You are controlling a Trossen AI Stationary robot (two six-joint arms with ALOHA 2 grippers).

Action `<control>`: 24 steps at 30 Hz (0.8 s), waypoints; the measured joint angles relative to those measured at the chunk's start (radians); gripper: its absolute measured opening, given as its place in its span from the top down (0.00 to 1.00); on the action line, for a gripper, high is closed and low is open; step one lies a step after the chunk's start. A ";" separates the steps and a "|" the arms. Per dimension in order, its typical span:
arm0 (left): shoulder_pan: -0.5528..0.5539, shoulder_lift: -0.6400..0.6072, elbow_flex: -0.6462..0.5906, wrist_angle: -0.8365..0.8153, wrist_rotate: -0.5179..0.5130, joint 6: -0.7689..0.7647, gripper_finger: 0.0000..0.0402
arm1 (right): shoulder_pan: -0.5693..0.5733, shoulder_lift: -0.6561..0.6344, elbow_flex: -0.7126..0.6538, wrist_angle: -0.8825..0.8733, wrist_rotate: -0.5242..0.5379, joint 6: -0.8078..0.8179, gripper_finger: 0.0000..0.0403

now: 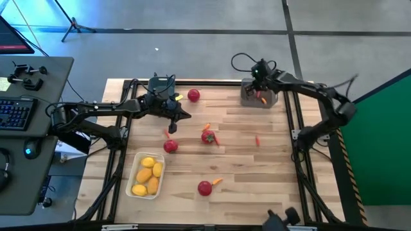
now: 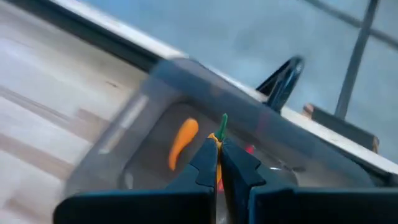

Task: Sort produce into baskets
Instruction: Put the orange chili pepper into the black bin, then put the red chili pepper into the black bin

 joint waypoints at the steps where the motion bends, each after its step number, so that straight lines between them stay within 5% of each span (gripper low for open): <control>1: 0.002 0.000 0.000 -0.011 0.001 0.001 1.00 | -0.020 0.029 0.000 0.000 -0.013 -0.011 1.00; 10: 0.073 0.000 0.000 -0.128 0.013 -0.008 1.00 | -0.083 0.163 0.000 0.103 -0.013 -0.073 0.97; 18: 0.071 0.000 0.043 -0.391 0.004 0.018 0.99 | -0.081 0.125 0.000 0.094 0.054 -0.181 0.75; 24: 0.009 0.001 0.051 -0.557 -0.007 0.039 0.89 | -0.080 0.035 0.000 0.077 0.061 -0.215 0.61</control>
